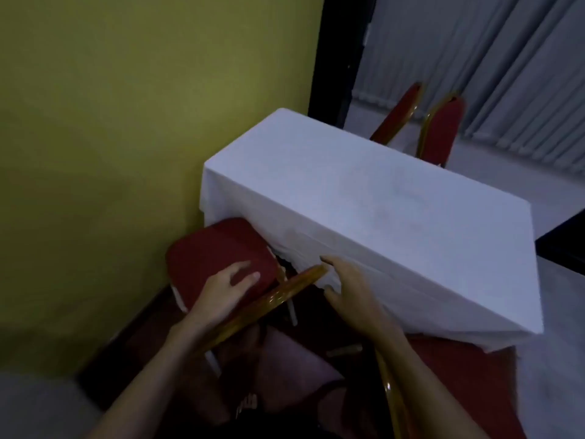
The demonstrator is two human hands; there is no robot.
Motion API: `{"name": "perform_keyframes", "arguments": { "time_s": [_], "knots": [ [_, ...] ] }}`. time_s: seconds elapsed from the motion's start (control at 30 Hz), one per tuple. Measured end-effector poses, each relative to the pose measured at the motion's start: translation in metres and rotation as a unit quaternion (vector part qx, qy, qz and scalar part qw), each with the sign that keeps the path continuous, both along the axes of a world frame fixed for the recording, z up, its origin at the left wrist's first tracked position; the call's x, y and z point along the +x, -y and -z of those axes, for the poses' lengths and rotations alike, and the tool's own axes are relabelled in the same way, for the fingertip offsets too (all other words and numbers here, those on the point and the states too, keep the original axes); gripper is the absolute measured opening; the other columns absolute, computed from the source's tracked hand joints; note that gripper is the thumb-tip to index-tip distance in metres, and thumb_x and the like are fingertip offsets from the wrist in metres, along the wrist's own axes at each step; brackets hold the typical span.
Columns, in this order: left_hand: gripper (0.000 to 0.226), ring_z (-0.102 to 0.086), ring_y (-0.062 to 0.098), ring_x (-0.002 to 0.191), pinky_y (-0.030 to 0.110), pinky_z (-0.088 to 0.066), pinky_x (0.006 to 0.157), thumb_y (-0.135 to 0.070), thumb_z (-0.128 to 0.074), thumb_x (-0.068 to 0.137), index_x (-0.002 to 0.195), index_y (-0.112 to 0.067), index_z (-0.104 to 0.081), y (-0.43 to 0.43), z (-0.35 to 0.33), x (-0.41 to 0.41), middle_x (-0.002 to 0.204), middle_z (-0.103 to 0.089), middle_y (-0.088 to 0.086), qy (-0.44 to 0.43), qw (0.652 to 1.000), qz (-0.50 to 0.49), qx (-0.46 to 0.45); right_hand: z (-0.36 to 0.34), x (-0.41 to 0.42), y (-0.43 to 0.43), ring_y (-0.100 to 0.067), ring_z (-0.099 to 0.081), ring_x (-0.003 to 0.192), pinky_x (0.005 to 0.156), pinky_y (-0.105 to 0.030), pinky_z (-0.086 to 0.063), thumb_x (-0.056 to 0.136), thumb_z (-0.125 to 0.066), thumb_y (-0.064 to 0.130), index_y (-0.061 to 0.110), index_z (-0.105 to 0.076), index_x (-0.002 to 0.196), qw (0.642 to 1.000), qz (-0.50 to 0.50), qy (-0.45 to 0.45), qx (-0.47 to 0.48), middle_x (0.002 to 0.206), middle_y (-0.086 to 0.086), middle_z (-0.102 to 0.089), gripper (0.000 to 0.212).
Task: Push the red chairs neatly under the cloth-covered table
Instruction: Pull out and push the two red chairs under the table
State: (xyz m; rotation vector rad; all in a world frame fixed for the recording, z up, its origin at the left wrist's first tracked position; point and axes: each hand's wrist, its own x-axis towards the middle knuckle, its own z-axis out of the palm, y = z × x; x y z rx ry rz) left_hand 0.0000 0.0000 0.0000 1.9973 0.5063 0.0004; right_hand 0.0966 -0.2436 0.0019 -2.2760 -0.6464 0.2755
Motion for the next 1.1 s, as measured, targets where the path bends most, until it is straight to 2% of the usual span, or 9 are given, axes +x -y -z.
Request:
{"name": "perform_keyframes", "arguments": {
  "time_s": [0.07,0.23,0.33,0.43,0.67,0.77,0.87,1.0,1.1],
  "knots": [
    [0.047,-0.049,0.008,0.118,0.025,-0.035,0.1,-0.047,-0.059,0.087,0.129,-0.025,-0.057,-0.008,0.011,-0.011,0.126,-0.055,-0.008,-0.047,0.999,0.016,-0.019,0.009,0.007,-0.018,-0.018,-0.04,0.128,0.099,-0.017,-0.024,0.084,-0.058,0.006,0.018,-0.044,0.139,0.995,-0.067,0.024,-0.067,0.14,-0.006,-0.05,0.058],
    [0.065,-0.053,0.011,0.121,0.029,-0.043,0.101,-0.052,-0.066,0.08,0.136,-0.025,-0.049,-0.018,0.046,-0.033,0.134,-0.053,-0.007,-0.139,0.983,0.118,-0.035,0.032,0.032,-0.055,-0.027,-0.046,0.124,0.104,-0.037,-0.028,0.076,-0.061,0.007,0.015,-0.051,0.131,0.95,-0.186,0.053,-0.245,0.131,-0.009,-0.056,0.057],
    [0.075,-0.05,0.017,0.126,0.033,-0.045,0.102,-0.042,-0.067,0.083,0.147,-0.023,-0.032,-0.026,0.062,-0.034,0.146,-0.044,0.0,-0.162,0.964,0.207,0.043,0.047,0.041,-0.07,-0.025,-0.054,0.115,0.107,-0.04,-0.023,0.08,-0.057,0.009,0.02,-0.06,0.117,0.918,-0.203,0.065,-0.334,0.115,-0.003,-0.064,0.038],
    [0.077,-0.041,0.018,0.136,0.03,-0.034,0.111,-0.029,-0.063,0.083,0.15,-0.023,-0.024,-0.023,0.072,-0.032,0.152,-0.039,0.002,-0.149,0.95,0.241,0.129,0.055,0.052,-0.075,-0.027,-0.059,0.109,0.105,-0.045,-0.035,0.082,-0.054,0.017,0.027,-0.062,0.113,0.898,-0.206,0.08,-0.38,0.111,-0.003,-0.068,0.034],
    [0.073,-0.055,0.022,0.123,0.036,-0.045,0.104,-0.021,-0.06,0.08,0.147,-0.023,-0.03,-0.022,0.074,-0.047,0.139,-0.055,0.004,-0.115,0.951,0.248,0.147,0.056,0.042,-0.072,-0.028,-0.063,0.105,0.095,-0.043,-0.047,0.078,-0.055,0.009,0.034,-0.062,0.118,0.888,-0.234,0.076,-0.39,0.111,-0.002,-0.07,0.048],
    [0.075,-0.052,0.018,0.127,0.034,-0.043,0.107,-0.021,-0.06,0.079,0.147,-0.025,-0.031,-0.021,0.073,-0.063,0.143,-0.053,0.0,-0.118,0.947,0.258,0.15,0.058,0.021,-0.064,-0.027,-0.065,0.097,0.086,-0.041,-0.051,0.074,-0.053,0.009,0.03,-0.065,0.105,0.888,-0.236,0.072,-0.388,0.103,-0.001,-0.071,0.039],
    [0.078,-0.054,0.016,0.122,0.021,-0.041,0.099,-0.023,-0.063,0.078,0.148,-0.027,-0.029,-0.022,0.072,-0.083,0.142,-0.052,0.001,-0.135,0.934,0.286,0.163,0.057,-0.006,-0.049,-0.029,-0.064,0.087,0.075,-0.04,-0.053,0.075,-0.052,0.013,0.021,-0.065,0.096,0.889,-0.25,0.068,-0.378,0.092,-0.004,-0.069,0.026],
    [0.075,-0.042,0.001,0.124,0.012,-0.03,0.098,-0.029,-0.063,0.083,0.149,-0.03,-0.025,-0.018,0.068,-0.114,0.149,-0.043,-0.001,-0.167,0.921,0.324,0.137,0.056,-0.049,-0.025,-0.026,-0.06,0.07,0.06,-0.031,-0.035,0.074,-0.055,0.025,0.018,-0.061,0.08,0.882,-0.283,0.11,-0.36,0.077,-0.005,-0.066,0.011],
    [0.078,-0.05,-0.002,0.11,0.003,-0.034,0.09,-0.025,-0.062,0.084,0.15,-0.032,-0.02,-0.021,0.061,-0.122,0.143,-0.049,0.0,-0.2,0.888,0.391,0.14,0.051,-0.076,-0.011,-0.025,-0.058,0.064,0.059,-0.029,-0.031,0.075,-0.053,0.028,0.02,-0.059,0.072,0.875,-0.305,0.121,-0.355,0.071,-0.003,-0.065,0.011]
  ]
}}
